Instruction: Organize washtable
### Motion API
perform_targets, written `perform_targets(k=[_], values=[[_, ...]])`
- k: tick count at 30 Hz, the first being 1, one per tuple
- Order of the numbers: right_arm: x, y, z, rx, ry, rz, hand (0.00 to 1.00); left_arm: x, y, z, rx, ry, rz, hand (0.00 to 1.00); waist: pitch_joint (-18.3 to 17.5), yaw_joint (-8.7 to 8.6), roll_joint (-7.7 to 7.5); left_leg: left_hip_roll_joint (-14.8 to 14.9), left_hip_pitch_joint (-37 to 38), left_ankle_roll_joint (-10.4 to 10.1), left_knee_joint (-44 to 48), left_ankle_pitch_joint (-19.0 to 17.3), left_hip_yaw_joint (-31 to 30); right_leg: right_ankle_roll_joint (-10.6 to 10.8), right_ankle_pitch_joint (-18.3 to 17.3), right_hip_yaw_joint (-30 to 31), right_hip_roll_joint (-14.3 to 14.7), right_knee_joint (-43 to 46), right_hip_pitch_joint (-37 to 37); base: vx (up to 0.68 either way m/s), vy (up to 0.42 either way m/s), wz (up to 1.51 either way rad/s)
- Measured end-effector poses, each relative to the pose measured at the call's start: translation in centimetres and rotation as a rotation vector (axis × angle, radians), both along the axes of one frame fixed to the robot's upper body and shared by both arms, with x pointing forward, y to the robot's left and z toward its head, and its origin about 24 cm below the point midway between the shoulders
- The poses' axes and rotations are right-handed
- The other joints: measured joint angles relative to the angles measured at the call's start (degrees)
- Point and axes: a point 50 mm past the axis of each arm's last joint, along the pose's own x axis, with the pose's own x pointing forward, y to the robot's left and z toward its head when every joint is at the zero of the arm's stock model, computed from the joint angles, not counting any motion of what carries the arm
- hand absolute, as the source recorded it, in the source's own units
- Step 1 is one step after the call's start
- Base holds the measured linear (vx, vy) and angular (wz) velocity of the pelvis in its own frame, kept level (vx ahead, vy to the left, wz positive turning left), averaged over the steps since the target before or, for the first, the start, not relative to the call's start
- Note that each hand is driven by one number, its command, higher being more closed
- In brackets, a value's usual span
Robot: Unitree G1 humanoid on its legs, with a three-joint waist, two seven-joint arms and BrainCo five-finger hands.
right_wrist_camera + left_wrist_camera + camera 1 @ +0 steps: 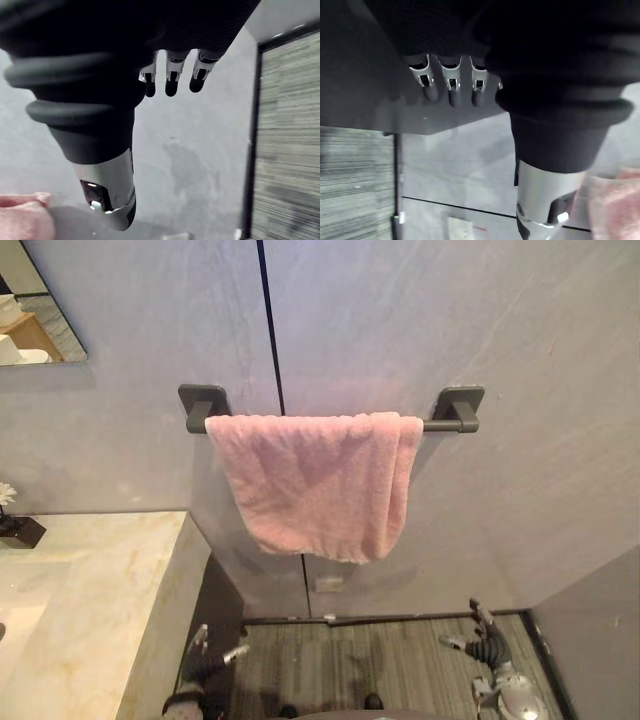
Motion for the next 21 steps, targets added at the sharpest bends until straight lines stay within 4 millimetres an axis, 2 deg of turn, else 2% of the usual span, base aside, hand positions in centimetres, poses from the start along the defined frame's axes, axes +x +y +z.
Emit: perform_targets(k=[3,5,8,10,11,12,13,15,16,17,18,20,21], values=[[-1.4,0.6,-1.4,-0.002,0.100,0.041,0.00,-1.0,-0.1,-0.7,0.003,0.056,-0.007,0.00,0.15,0.56,0.12,0.07,-1.28,0.08,0.34,-0.07,0.85,0.25,-0.58,0.69,-0.03,1.37,-1.66,-0.06,0.003,-0.09],[-1.4,0.9,-1.6,0.001,0.113,0.057,0.00,-1.0,-0.2,-0.7,0.005,0.057,-0.011,0.00,0.26,1.27,0.13,0.28,-3.43,0.06,2.00,-0.73,1.61,0.28,-0.71,1.53,-0.06,2.81,-4.12,-0.04,0.004,-0.21],[-0.7,1.6,-1.6,0.007,0.108,0.082,0.00,0.5,-0.4,-0.2,0.008,0.010,-0.022,0.00,1.79,1.44,-0.06,0.69,-8.39,0.21,7.66,-2.71,2.16,0.81,-1.15,1.64,-0.29,6.26,-7.55,-0.04,-0.008,-0.04],[-0.2,2.2,-1.4,0.015,0.087,0.092,0.00,2.5,-1.0,0.8,0.006,-0.067,-0.052,0.00,2.08,2.00,0.32,1.82,-14.55,1.06,14.77,-4.80,1.46,2.63,-3.02,2.41,0.10,12.03,-12.28,-0.08,-0.005,0.06],[0.3,2.5,-1.3,0.017,0.070,0.093,0.00,3.7,-1.4,1.4,0.005,-0.115,-0.061,0.00,2.37,2.72,0.68,2.38,-15.90,1.17,15.97,-4.90,1.22,3.59,-5.40,3.87,0.42,17.79,-15.17,-0.06,-0.021,0.34],[0.4,2.7,-1.1,0.020,0.057,0.098,0.00,4.9,-1.7,1.9,0.005,-0.152,-0.081,0.00,2.53,2.65,0.69,2.00,-17.38,1.17,17.60,-4.86,-0.38,2.30,-10.10,5.27,-0.18,29.13,-17.76,-0.01,-0.070,0.74],[-0.3,3.0,-1.3,0.029,0.077,0.094,0.00,5.7,-2.1,2.4,0.002,-0.185,-0.097,0.00,2.39,2.62,0.23,1.34,-18.88,1.18,19.87,-4.86,-2.14,3.76,-13.79,7.13,-1.09,38.63,-17.89,0.00,-0.095,0.96],[-0.4,3.7,-1.5,0.052,0.080,0.097,0.00,6.3,-2.1,2.9,0.003,-0.221,-0.090,0.00,1.98,2.82,-0.95,0.07,-21.58,1.20,23.29,-4.81,-4.00,6.00,-16.75,10.52,-2.32,46.08,-16.09,0.00,-0.177,1.01],[0.0,4.1,-1.3,0.066,0.058,0.096,0.00,6.6,-2.4,3.1,-0.007,-0.237,-0.087,0.00,2.10,3.11,-2.53,-0.66,-24.53,1.20,26.93,-4.81,-4.66,7.64,-20.46,13.81,-3.03,45.93,-12.61,-0.09,-0.258,0.99],[0.6,4.2,-1.0,0.067,0.034,0.102,0.00,6.5,-2.6,3.0,-0.013,-0.236,-0.080,0.00,2.40,4.14,-2.59,-0.74,-26.72,0.83,29.21,-4.57,-4.77,7.38,-24.29,15.65,-2.35,43.18,-10.68,-0.21,-0.330,0.76],[0.9,4.1,-0.8,0.066,0.024,0.097,0.00,6.5,-2.7,3.0,-0.018,-0.235,-0.073,0.00,2.71,4.49,-2.48,-0.71,-27.21,0.23,29.53,-4.17,-4.82,5.89,-25.60,15.70,-2.07,41.93,-9.96,-0.27,-0.273,0.58],[2.0,3.7,-0.4,0.063,-0.008,0.087,0.00,5.8,-3.9,2.7,-0.071,-0.238,-0.046,0.00,2.99,5.65,-1.03,1.01,-28.20,-2.31,26.30,-0.75,-5.85,0.81,-29.42,13.57,0.16,35.98,-8.04,-0.35,-0.298,0.49],[2.2,3.7,-0.3,0.063,-0.016,0.082,0.00,5.7,-4.3,2.7,-0.080,-0.241,-0.048,0.00,3.06,5.94,-0.54,1.58,-28.65,-3.01,25.25,0.23,-6.52,-0.39,-30.07,12.77,0.81,35.08,-8.07,-0.37,-0.258,0.70]])
